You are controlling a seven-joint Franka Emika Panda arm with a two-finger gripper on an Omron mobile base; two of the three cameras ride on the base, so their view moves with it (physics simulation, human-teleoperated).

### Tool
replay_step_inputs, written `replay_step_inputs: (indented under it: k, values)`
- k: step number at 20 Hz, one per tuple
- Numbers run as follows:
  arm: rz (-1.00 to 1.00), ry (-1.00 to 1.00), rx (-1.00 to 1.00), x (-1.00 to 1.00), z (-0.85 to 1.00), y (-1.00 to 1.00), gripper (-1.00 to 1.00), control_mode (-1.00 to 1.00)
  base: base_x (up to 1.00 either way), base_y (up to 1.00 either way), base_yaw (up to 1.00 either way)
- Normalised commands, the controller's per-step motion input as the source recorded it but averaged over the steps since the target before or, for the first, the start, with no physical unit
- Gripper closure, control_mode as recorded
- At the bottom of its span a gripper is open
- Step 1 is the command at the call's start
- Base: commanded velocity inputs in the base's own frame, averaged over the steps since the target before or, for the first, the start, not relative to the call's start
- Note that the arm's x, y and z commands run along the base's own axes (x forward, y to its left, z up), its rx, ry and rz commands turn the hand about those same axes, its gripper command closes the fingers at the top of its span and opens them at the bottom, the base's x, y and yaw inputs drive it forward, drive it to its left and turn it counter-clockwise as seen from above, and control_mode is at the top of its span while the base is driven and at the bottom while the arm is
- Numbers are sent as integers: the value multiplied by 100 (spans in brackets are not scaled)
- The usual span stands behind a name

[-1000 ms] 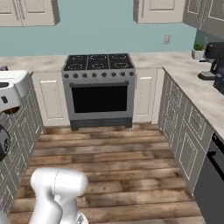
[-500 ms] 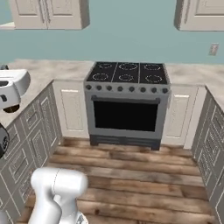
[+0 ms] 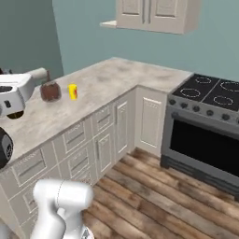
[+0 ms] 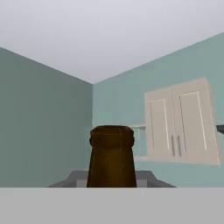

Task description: Open the cabinet directly in front. Then move the beer and the cup to the dining counter with the jar on it.

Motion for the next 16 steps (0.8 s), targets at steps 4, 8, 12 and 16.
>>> replay_step_inputs:
  k: [4, 8, 12, 16]
  values:
    - [0, 0, 0, 0, 0, 0, 100, 100, -15, -31, 74]
    - [0, 0, 0, 0, 0, 0, 100, 100, 0, -89, 52]
    - [0, 0, 0, 0, 0, 0, 100, 100, 0, -100, 44]
    - [0, 0, 0, 0, 0, 0, 100, 100, 6, -100, 35]
